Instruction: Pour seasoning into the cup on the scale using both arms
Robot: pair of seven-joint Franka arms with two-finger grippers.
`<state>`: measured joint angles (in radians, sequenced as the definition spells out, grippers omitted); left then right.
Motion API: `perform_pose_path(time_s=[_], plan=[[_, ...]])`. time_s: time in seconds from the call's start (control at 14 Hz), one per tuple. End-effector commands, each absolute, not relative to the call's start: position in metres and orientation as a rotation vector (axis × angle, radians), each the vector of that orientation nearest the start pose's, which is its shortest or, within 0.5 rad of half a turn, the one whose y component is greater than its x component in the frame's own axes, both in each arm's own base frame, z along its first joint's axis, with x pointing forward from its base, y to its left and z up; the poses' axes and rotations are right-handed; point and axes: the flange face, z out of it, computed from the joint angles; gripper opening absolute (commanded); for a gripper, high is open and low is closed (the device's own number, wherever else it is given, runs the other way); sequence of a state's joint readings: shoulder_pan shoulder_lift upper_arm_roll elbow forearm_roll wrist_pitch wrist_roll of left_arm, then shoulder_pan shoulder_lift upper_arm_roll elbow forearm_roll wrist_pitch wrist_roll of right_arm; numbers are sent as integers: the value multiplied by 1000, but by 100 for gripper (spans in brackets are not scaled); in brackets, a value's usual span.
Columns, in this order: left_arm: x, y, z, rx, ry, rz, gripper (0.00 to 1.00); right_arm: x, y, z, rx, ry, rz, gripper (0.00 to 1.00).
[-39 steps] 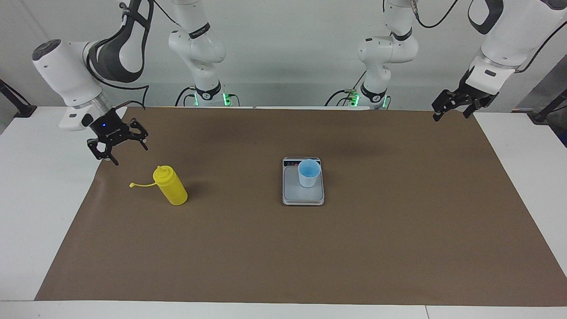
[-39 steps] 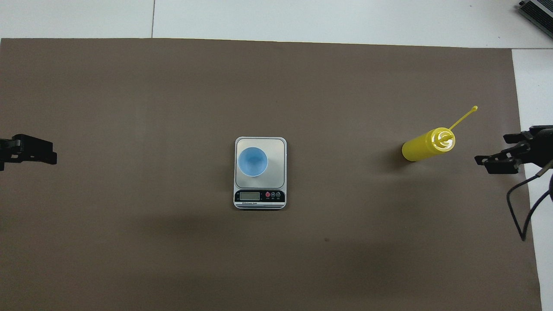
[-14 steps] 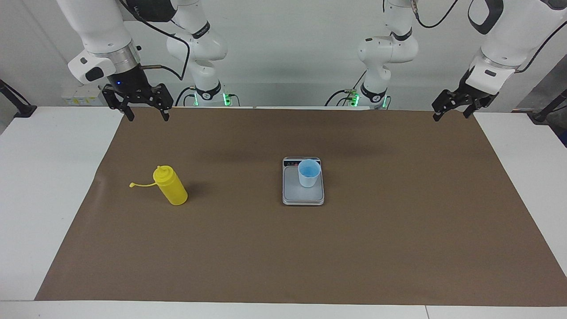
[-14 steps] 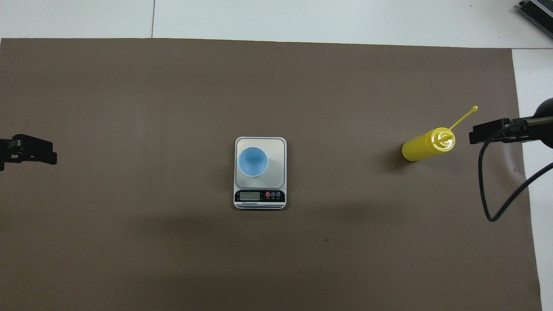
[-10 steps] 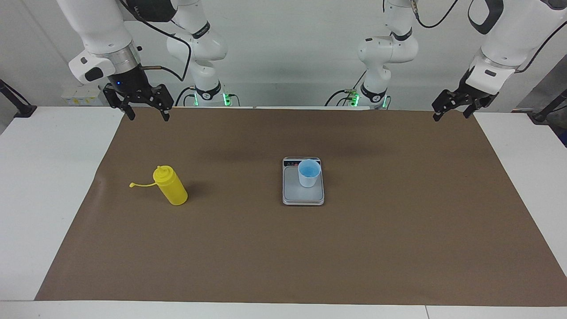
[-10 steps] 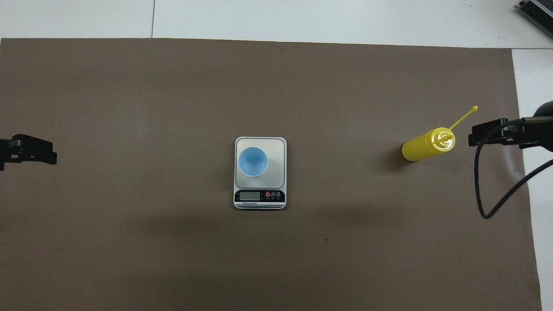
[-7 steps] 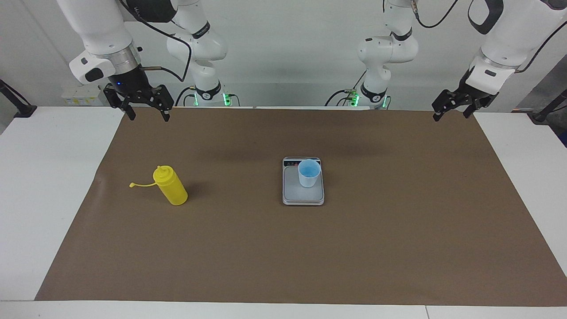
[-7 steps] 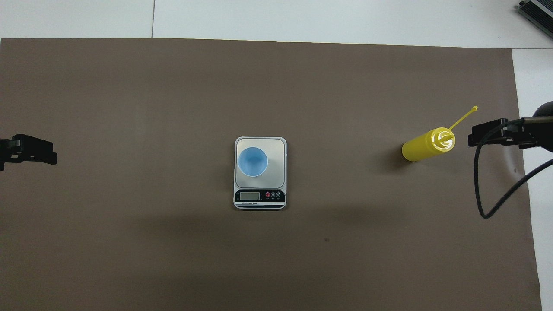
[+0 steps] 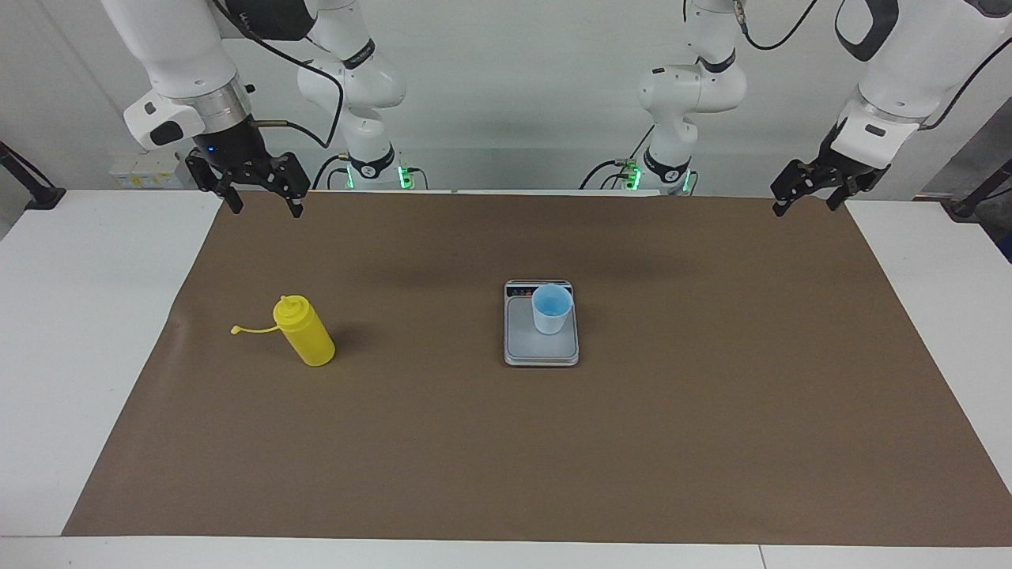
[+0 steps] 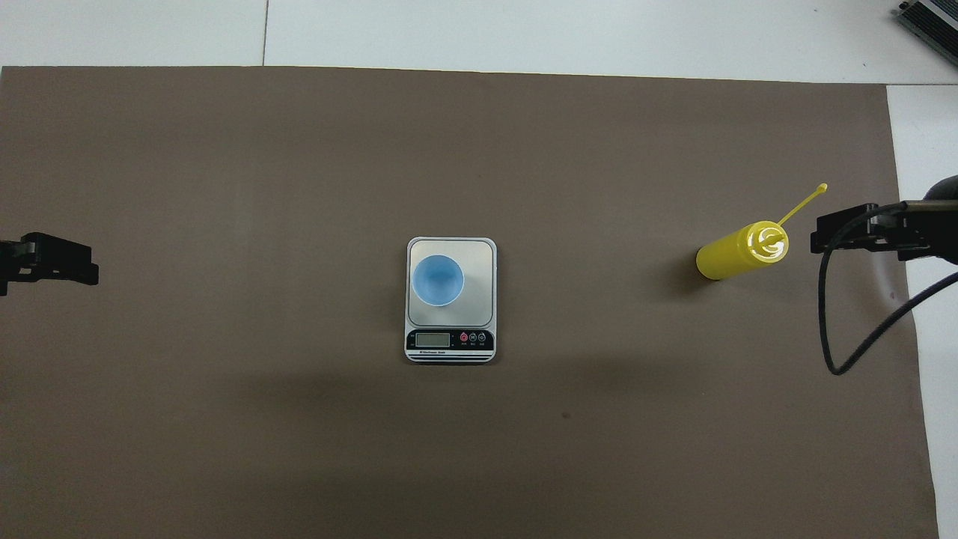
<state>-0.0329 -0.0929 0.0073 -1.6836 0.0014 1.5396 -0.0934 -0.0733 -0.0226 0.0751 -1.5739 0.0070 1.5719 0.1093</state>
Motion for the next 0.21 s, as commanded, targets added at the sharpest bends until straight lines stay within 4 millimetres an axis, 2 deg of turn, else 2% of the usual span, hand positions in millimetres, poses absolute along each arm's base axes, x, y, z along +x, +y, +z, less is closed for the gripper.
perform_pose_path(time_s=[0.0,0.14], plan=[[514,-12,621,-3151,-113,74,100,543,0,636,-3149,206,-35,100],[514,-12,621,-3151,-113,74,100,543,1,635,-3147,206,-28,100]])
